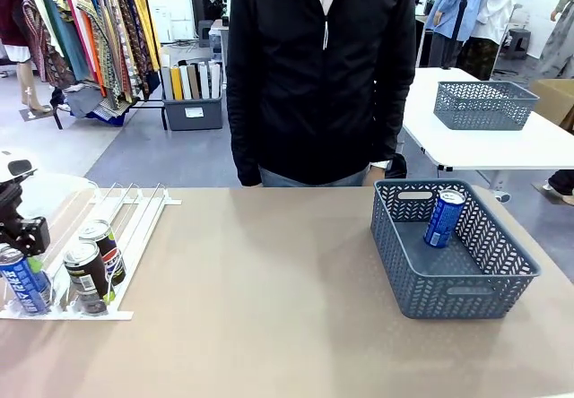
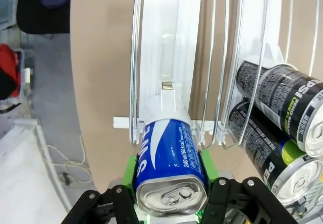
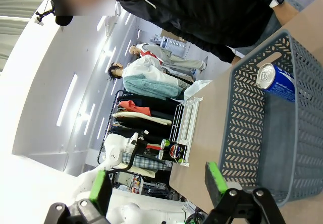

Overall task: Retrieve and store the cans from the dispenser.
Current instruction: Pick up the last remaining can from one row of the Automatic Can Dispenser and place it in the middle of the table.

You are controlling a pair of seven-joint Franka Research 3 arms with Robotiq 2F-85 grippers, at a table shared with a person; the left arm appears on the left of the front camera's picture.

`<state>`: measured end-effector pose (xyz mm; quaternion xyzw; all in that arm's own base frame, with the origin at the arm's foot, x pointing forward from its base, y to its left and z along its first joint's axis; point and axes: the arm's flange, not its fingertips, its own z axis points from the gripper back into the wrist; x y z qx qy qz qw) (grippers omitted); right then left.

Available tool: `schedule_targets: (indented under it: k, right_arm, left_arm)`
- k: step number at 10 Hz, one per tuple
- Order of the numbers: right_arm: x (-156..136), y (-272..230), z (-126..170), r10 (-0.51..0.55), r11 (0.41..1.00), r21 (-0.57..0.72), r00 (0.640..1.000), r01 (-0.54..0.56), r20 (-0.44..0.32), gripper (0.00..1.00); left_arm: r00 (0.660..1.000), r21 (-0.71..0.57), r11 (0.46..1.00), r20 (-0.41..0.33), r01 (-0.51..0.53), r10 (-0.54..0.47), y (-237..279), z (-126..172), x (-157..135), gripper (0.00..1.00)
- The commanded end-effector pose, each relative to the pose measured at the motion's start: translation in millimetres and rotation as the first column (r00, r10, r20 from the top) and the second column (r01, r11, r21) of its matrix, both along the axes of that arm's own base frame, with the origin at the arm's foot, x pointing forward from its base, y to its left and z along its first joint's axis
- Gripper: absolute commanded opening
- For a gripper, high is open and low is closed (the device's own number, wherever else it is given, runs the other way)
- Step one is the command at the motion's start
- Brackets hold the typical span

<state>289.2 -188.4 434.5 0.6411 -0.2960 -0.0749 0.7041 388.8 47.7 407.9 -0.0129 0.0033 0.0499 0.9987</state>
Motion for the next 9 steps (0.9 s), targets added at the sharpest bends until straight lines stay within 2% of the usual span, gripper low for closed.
schedule_targets:
  k: [1,3,4,5,7,9]
  right_arm:
    - [0.2,-0.1,4.0,0.005,1.0,0.002,1.0,-0.005,0.005,1.0]
    - [0.2,-0.1,4.0,0.005,1.0,0.002,1.0,-0.005,0.005,1.0]
    - [0.2,-0.1,4.0,0.005,1.0,0.002,1.0,-0.005,0.005,1.0]
    - [0.2,-0.1,4.0,0.005,1.0,0.002,1.0,-0.005,0.005,1.0]
    - [0.2,-0.1,4.0,0.005,1.0,0.002,1.0,-0.005,0.005,1.0]
    - [0.2,-0.1,4.0,0.005,1.0,0.002,1.0,-0.005,0.005,1.0]
  left_arm:
    - [0.998,0.027,1.0,0.068,0.003,-0.005,1.5,36.8,-6.7,0.0]
    - [0.997,0.056,0.998,0.076,-0.01,0.005,0.9,108.9,-17.5,0.0]
    - [0.99,0.047,0.998,0.13,0.043,-0.049,-0.9,146.8,-25.7,0.0]
    - [0.983,0.059,0.996,0.165,0.071,-0.08,-4.1,169.2,-34.2,0.0]
    - [0.966,0.065,0.994,0.236,0.087,-0.1,-4.5,187.4,-47.6,0.0]
    - [0.968,0.02,0.997,0.24,0.073,-0.076,4.3,180.2,-51.5,0.0]
